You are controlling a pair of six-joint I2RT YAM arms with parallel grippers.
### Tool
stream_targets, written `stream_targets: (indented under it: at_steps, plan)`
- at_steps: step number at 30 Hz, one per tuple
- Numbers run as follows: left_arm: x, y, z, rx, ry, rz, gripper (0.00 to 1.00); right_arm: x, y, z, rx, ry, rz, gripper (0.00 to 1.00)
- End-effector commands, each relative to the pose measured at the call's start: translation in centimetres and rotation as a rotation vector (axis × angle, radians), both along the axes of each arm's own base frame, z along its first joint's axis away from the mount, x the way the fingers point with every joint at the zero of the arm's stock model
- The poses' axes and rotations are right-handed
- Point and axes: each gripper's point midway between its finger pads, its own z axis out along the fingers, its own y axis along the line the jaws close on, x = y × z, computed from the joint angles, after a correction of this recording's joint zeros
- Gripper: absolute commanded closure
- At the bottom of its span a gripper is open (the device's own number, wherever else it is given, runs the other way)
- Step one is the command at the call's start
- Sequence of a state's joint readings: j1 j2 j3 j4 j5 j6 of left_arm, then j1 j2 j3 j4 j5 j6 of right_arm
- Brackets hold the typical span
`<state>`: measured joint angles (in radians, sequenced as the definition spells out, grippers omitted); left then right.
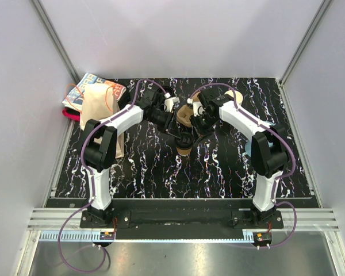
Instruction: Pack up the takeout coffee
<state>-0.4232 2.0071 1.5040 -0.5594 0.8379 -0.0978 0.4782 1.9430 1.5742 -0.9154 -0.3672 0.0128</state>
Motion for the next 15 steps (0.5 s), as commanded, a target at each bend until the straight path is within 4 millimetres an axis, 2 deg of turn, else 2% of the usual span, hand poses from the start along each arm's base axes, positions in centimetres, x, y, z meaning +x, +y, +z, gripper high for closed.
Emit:
stream_targets:
  at_steps: [1,12,15]
  plan:
    - [-0.5,1.7,-5.4,0.220,-0.038,-0.009,0.68,2.1,-3.1,-9.6,-0.331,-0.084,0.025,0.71]
    - [-0.7,1.8,-5.2,0.220,-0.037,-0.009,0.68,0.5,-3.7,-13.0,-0.448,-0.063,0.077,0.71]
    - [-0.8,1.9,-5.3,0.223,-0.035,-0.009,0.68,0.7,-3.3,-12.7,-0.442,-0.075,0.084,0.71]
